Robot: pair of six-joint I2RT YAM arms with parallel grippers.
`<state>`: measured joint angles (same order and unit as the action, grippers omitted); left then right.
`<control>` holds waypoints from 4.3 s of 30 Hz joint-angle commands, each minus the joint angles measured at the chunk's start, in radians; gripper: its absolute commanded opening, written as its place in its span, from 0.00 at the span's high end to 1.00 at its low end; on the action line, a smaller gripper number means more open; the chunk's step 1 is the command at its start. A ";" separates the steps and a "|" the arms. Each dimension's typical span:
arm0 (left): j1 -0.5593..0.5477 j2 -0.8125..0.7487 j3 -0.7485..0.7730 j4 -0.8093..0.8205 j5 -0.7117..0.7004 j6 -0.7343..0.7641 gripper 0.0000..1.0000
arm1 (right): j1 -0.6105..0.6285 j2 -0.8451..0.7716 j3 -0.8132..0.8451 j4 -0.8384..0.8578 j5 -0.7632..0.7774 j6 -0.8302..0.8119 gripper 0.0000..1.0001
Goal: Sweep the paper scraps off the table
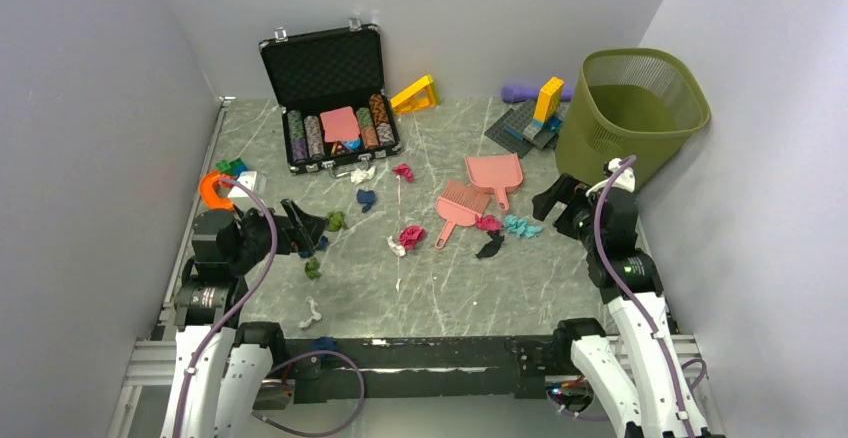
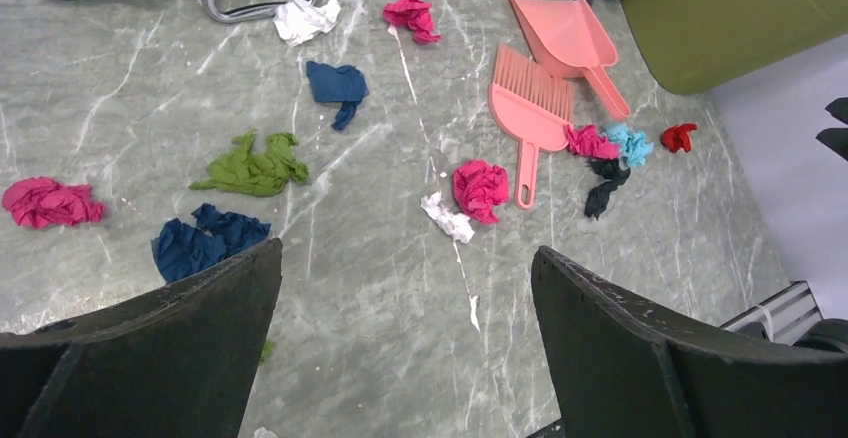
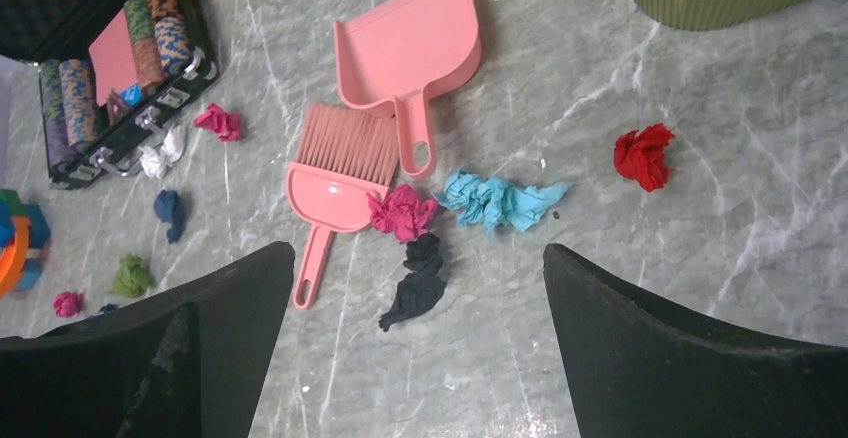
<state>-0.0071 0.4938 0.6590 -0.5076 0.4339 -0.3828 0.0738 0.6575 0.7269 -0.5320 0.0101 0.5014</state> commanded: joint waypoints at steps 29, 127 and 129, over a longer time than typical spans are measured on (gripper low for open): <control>-0.215 0.334 0.083 0.117 -0.050 -0.067 0.02 | 0.272 0.235 0.073 0.013 0.194 0.104 0.04; -0.545 0.272 0.037 0.261 -0.354 -0.126 0.02 | 0.614 1.045 0.504 -0.034 0.326 0.450 0.37; -0.545 0.241 0.033 0.243 -0.383 -0.121 0.02 | 0.619 1.098 0.537 -0.054 0.340 0.446 0.37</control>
<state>-0.5491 0.8005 0.6571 -0.2592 0.1383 -0.5133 0.6842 1.6787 1.1866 -0.5415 0.3237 0.9764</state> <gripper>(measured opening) 0.985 0.630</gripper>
